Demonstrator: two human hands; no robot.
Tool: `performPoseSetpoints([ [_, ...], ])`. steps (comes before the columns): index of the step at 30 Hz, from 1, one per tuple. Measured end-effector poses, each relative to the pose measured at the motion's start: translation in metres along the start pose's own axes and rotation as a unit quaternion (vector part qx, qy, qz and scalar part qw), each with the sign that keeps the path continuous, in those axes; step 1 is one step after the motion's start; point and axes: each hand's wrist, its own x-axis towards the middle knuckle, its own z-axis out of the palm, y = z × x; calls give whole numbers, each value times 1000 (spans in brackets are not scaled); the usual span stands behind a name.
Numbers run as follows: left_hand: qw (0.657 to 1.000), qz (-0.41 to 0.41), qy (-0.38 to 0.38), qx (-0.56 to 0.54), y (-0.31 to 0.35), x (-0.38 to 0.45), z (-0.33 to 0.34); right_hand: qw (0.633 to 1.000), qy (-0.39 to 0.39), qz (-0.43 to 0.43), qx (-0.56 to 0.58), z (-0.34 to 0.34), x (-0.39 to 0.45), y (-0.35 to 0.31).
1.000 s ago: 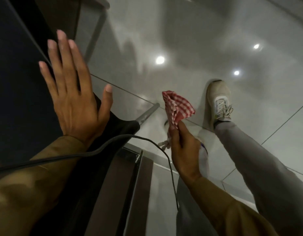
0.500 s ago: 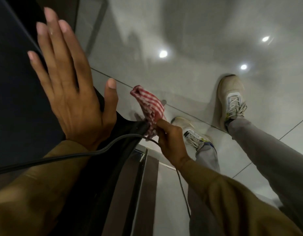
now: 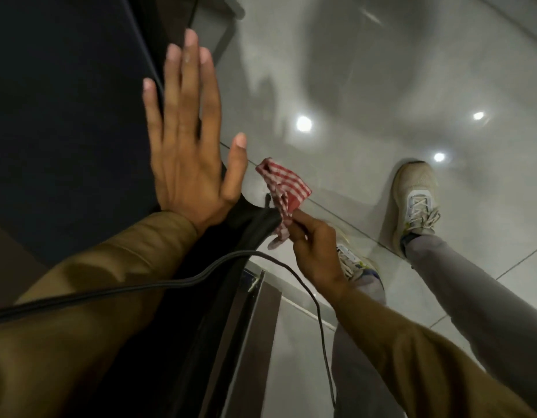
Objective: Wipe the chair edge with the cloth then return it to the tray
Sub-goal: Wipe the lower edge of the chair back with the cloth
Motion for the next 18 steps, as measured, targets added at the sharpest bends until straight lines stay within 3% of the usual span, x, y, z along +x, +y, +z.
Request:
performPoseSetpoints([
  [2, 1000, 5, -2, -1, -1, 0, 0, 999, 4, -35, 23, 1, -20, -16],
  [7, 1000, -5, 6, -13, -2, -1, 3, 999, 15, -25, 19, 10, -13, -3],
  [12, 999, -17, 37, -28, -3, -2, 7, 998, 24, 48, -32, 15, 24, 32],
  [18, 996, -53, 53, -55, -6, -2, 12, 987, 14, 159, 1, 18, 51, 36],
])
